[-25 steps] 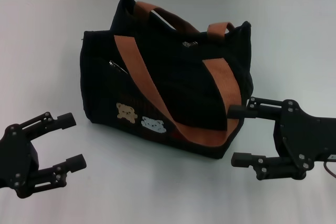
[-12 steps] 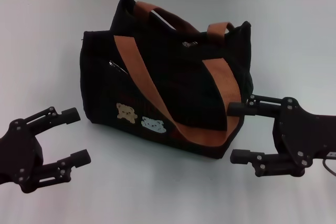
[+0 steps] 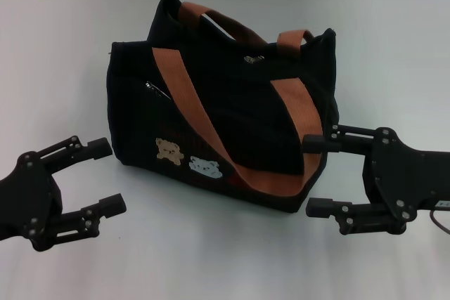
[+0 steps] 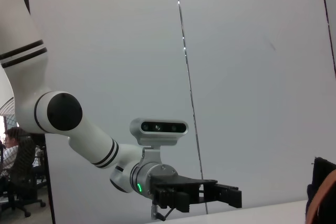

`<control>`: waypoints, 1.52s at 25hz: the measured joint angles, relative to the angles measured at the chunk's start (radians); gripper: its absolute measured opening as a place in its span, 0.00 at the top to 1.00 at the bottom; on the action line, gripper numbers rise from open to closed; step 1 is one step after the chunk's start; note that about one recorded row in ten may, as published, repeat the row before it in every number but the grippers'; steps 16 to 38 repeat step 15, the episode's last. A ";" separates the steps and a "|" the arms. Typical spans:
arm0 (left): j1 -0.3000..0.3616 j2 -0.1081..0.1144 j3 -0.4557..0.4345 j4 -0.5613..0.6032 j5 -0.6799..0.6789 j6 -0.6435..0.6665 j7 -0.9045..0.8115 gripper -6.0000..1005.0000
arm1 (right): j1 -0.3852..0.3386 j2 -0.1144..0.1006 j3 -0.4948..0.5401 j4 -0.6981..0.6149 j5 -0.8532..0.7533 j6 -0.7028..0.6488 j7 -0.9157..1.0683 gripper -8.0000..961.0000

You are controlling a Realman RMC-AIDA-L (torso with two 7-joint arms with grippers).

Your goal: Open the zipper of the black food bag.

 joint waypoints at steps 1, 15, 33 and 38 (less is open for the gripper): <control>-0.005 0.000 0.000 0.000 0.000 0.000 -0.002 0.17 | 0.000 0.000 0.000 0.000 0.000 0.000 0.000 0.19; -0.020 -0.009 -0.001 0.000 0.000 0.001 -0.006 0.17 | 0.010 0.000 0.000 0.000 0.000 0.001 -0.005 0.19; -0.020 -0.009 -0.001 0.000 0.000 0.001 -0.006 0.17 | 0.010 0.000 0.000 0.000 0.000 0.001 -0.005 0.19; -0.020 -0.009 -0.001 0.000 0.000 0.001 -0.006 0.17 | 0.010 0.000 0.000 0.000 0.000 0.001 -0.005 0.19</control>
